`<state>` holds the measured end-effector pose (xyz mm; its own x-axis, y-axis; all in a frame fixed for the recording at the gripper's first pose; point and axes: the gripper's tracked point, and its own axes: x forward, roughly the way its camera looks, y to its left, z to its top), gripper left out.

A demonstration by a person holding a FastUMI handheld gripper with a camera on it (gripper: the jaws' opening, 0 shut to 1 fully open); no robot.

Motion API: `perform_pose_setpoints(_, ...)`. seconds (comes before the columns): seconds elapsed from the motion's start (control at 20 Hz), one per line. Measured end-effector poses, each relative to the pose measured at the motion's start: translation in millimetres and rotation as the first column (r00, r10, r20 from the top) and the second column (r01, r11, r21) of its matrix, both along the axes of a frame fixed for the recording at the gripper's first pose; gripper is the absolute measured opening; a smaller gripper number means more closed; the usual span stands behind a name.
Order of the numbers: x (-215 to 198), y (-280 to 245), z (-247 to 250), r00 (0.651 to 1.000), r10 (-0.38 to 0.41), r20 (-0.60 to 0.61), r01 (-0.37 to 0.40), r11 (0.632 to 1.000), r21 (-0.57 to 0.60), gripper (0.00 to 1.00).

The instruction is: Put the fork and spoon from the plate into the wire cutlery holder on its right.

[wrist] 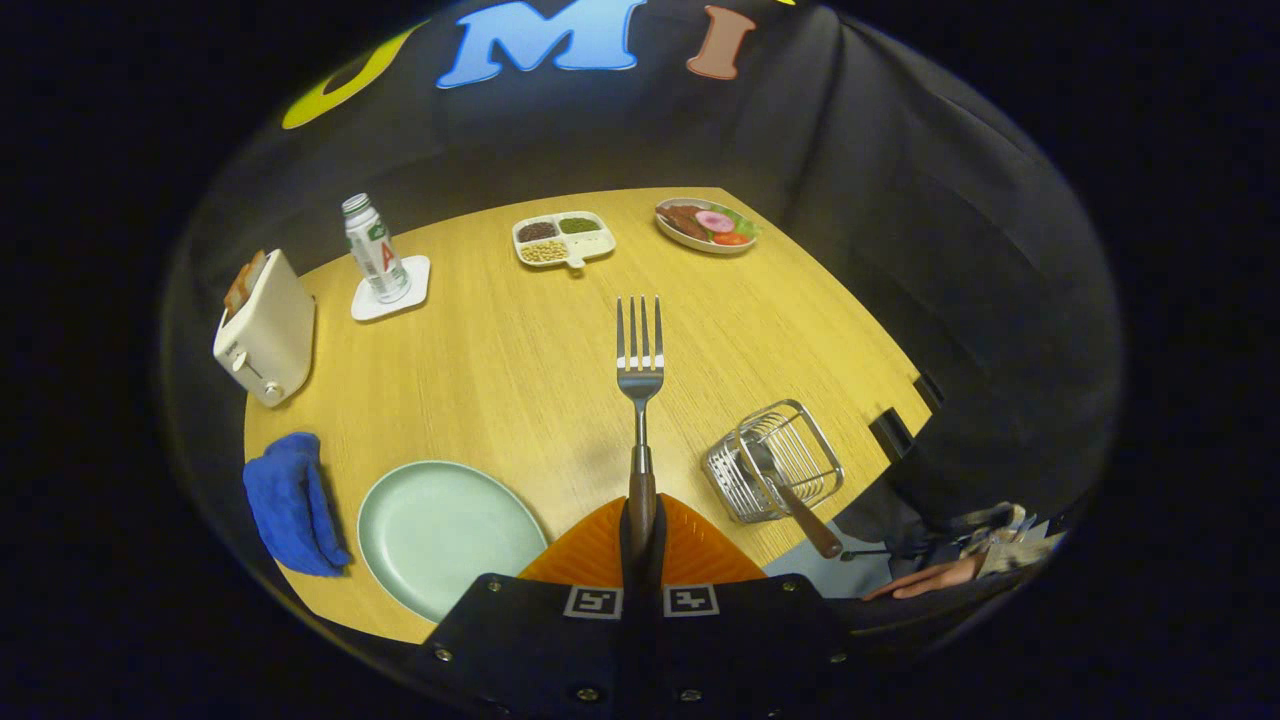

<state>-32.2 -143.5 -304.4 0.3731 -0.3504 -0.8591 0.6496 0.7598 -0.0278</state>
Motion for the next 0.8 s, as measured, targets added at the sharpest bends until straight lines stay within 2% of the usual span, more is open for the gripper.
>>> perform_pose_setpoints(0.3,-32,-23,-17,0.980,-0.194,-0.052,0.197,0.977,0.076,0.01)
perform_pose_setpoints(0.5,-49,-34,-32,0.959,-0.261,-0.111,0.273,0.956,0.108,0.01)
perform_pose_setpoints(0.8,-63,-30,-45,0.928,-0.328,-0.177,0.363,0.905,0.222,0.01)
